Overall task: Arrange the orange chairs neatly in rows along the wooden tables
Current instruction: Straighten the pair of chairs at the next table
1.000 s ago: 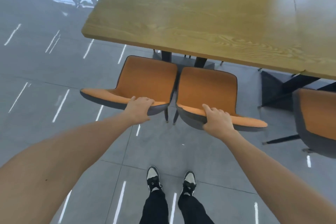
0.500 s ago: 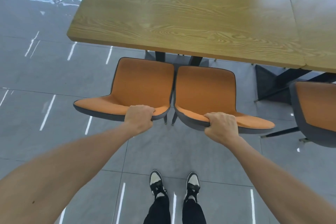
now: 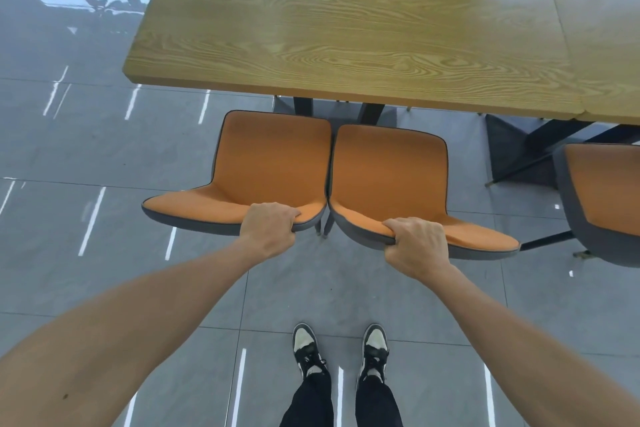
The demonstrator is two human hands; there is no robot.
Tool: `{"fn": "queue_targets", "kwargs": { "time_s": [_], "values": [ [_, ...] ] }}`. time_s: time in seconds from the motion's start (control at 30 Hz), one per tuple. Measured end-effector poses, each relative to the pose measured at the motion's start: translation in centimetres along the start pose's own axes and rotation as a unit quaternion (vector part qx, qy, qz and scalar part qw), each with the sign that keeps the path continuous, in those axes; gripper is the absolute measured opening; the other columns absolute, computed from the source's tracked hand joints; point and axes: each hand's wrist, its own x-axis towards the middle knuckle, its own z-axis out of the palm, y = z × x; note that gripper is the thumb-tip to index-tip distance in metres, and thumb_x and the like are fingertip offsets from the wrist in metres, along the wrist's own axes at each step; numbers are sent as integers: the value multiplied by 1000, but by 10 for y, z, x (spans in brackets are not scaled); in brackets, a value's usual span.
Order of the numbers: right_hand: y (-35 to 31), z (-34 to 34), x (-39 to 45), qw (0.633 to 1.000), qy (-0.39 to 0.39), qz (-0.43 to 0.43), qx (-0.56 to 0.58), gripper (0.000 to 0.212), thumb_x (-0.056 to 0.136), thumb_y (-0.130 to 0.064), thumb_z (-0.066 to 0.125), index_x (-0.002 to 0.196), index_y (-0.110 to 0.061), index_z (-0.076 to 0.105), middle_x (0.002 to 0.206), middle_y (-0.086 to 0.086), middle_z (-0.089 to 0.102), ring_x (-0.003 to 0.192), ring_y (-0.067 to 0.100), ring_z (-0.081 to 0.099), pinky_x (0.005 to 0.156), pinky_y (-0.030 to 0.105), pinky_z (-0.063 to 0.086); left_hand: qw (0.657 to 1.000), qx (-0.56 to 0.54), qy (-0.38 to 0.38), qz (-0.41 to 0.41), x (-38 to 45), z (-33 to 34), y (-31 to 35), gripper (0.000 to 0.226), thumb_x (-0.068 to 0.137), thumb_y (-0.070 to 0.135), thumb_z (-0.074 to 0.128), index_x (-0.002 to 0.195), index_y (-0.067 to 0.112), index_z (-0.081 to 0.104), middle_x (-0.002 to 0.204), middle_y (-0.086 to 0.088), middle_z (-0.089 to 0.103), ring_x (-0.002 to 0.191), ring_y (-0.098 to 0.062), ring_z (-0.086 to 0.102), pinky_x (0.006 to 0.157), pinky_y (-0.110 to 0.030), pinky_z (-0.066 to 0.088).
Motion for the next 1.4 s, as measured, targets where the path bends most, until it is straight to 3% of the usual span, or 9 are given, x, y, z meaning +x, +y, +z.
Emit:
{"fn": "queue_targets", "kwargs": {
  "time_s": [0.33, 0.47, 0.6, 0.83, 0.93, 1.03, 1.1, 1.27, 1.4],
  "values": [
    [7, 2, 7, 1000, 17, -11, -16, 25, 62, -26, 50, 75, -25, 71, 64, -7, 66, 57, 21, 59, 46, 24, 30, 1000, -1, 2, 16, 0, -1, -2, 25, 79, 23, 58, 98, 27, 74, 83, 7, 73, 76, -20, 66, 62, -30, 47],
    [6, 4, 6, 999, 41, -2, -13, 28, 62, -26, 46, 75, -25, 71, 65, -7, 67, 57, 21, 59, 47, 24, 29, 1000, 1, -6, 7, -1, -4, 2, 23, 79, 23, 57, 96, 28, 72, 84, 7, 72, 76, -20, 65, 59, -29, 36],
    [4, 4, 3, 999, 34, 12, -19, 29, 66, -27, 50, 84, -27, 73, 72, -8, 69, 63, 21, 62, 49, 26, 39, 1000, 0, -10, -6, -2, -7, 8, 21, 80, 23, 58, 96, 28, 70, 86, 7, 72, 76, -20, 65, 59, -29, 33],
    [4, -20, 8, 994, -107, 10, -2, 49, 79, -39, 58, 128, -32, 58, 114, -10, 67, 99, 20, 61, 76, 34, 49, 992, -71, -102, -16, -2, -18, 7, 27, 87, 27, 61, 114, 22, 62, 107, 1, 67, 98, -25, 63, 75, -36, 40],
    [-2, -43, 16, 973, -223, 6, 61, 53, 85, -55, 52, 132, -30, 53, 114, -5, 63, 98, 21, 59, 80, 36, 46, 981, -119, -151, -14, -13, -41, 7, 32, 93, 30, 60, 123, 19, 59, 114, -1, 65, 103, -25, 61, 83, -39, 46],
    [-27, -68, 40, 948, -311, -5, 67, 45, 90, -57, 51, 121, -26, 57, 112, -2, 63, 94, 19, 59, 78, 36, 48, 967, -175, -185, -27, -25, -73, -2, 41, 97, 35, 59, 134, 18, 57, 128, -3, 63, 112, -25, 60, 90, -40, 52],
    [-51, -85, 59, 938, -342, -10, 60, 51, 92, -53, 54, 131, -19, 54, 126, 4, 61, 108, 24, 59, 89, 40, 51, 964, -189, -184, -45, -27, -93, -16, 52, 99, 39, 59, 146, 18, 51, 143, -4, 56, 124, -25, 56, 100, -40, 50],
    [-126, -125, 117, 957, -286, -53, 21, 57, 94, -49, 55, 141, -18, 48, 140, 6, 56, 121, 28, 55, 99, 44, 50, 971, -200, -89, -91, -28, -132, -80, 64, 101, 41, 59, 156, 17, 38, 158, -4, 44, 140, -26, 46, 112, -42, 42],
    [-205, -145, 170, 956, -277, -93, 1, 64, 97, -50, 50, 151, -18, 38, 154, 5, 44, 136, 27, 46, 108, 45, 43, 980, -146, -56, -125, -30, -155, -158, 58, 100, 44, 54, 151, 18, 43, 153, -6, 49, 138, -29, 48, 108, -43, 41]
  ]
}}
